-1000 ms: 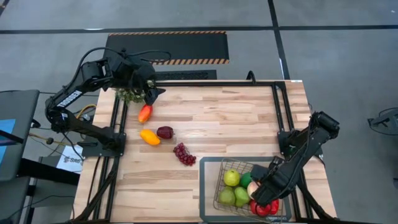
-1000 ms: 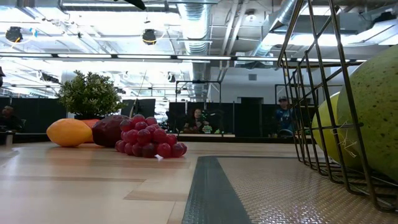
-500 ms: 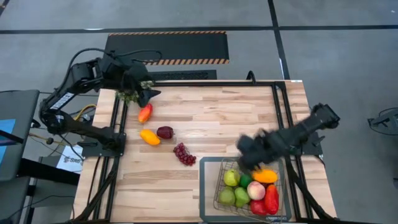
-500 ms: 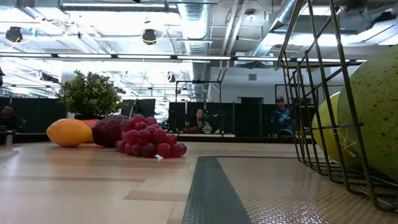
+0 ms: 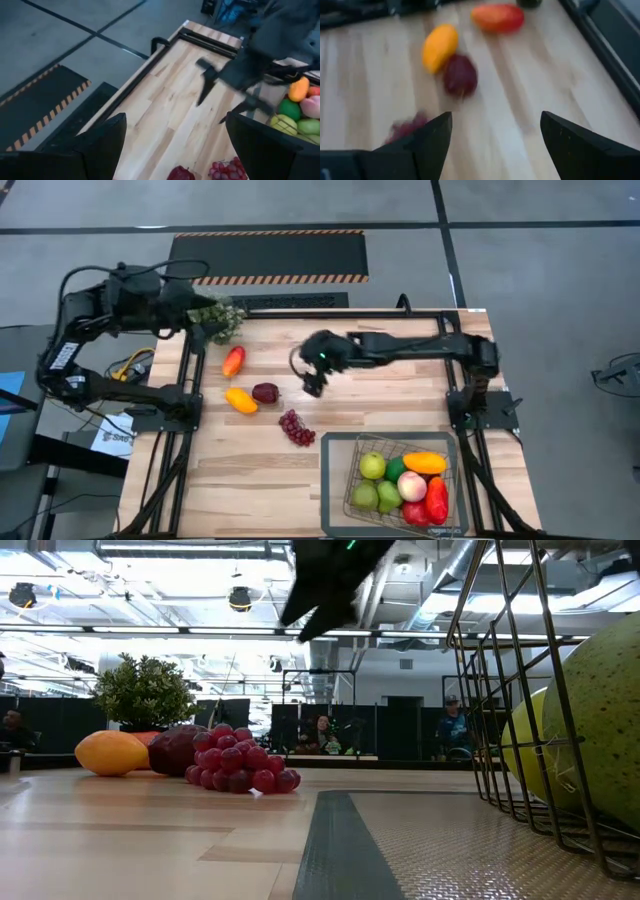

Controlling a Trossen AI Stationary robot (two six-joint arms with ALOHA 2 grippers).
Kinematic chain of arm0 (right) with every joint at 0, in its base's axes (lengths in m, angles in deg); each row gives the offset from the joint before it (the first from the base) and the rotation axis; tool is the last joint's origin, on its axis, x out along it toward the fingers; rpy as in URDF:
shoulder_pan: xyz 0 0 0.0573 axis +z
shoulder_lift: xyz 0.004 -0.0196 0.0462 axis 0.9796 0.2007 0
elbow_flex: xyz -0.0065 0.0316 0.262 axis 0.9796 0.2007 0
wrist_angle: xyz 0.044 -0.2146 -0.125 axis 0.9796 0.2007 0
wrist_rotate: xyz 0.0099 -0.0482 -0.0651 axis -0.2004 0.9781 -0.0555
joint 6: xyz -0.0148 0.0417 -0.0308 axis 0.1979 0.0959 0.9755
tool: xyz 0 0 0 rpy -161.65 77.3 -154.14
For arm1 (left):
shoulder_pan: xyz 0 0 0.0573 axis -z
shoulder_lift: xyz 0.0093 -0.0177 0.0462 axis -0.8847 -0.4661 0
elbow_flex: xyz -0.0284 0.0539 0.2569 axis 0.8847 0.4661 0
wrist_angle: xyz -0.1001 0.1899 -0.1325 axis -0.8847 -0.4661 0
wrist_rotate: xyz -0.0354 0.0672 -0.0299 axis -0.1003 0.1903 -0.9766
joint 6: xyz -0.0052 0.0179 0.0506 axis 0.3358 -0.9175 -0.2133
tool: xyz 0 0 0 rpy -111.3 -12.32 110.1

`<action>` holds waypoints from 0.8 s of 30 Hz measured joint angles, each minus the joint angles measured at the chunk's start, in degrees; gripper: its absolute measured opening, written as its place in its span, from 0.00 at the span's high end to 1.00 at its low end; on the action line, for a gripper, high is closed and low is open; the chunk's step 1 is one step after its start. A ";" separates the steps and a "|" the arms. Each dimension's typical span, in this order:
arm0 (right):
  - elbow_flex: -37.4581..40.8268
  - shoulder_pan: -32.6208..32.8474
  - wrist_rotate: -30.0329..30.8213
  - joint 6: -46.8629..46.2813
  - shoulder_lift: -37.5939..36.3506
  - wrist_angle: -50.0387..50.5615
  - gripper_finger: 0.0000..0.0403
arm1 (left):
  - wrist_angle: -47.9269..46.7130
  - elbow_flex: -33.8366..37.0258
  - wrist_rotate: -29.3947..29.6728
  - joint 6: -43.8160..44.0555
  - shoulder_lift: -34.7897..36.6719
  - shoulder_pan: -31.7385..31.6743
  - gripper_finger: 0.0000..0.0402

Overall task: Build produce basket
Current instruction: Put the dark red apple into the wire basket

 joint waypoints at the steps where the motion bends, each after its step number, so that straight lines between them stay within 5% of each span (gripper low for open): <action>1: -0.23 -0.80 -0.92 0.91 1.73 -3.35 0.20 | -0.20 -0.02 0.56 0.03 0.44 0.00 0.18; 19: -38.40 -1.37 -7.28 10.74 36.49 -1.49 0.20 | -2.96 0.00 5.71 1.34 2.61 -0.03 0.18; 24: -38.60 -0.35 -9.42 8.89 39.09 0.50 0.20 | -4.28 0.00 8.16 1.25 2.72 -0.04 0.18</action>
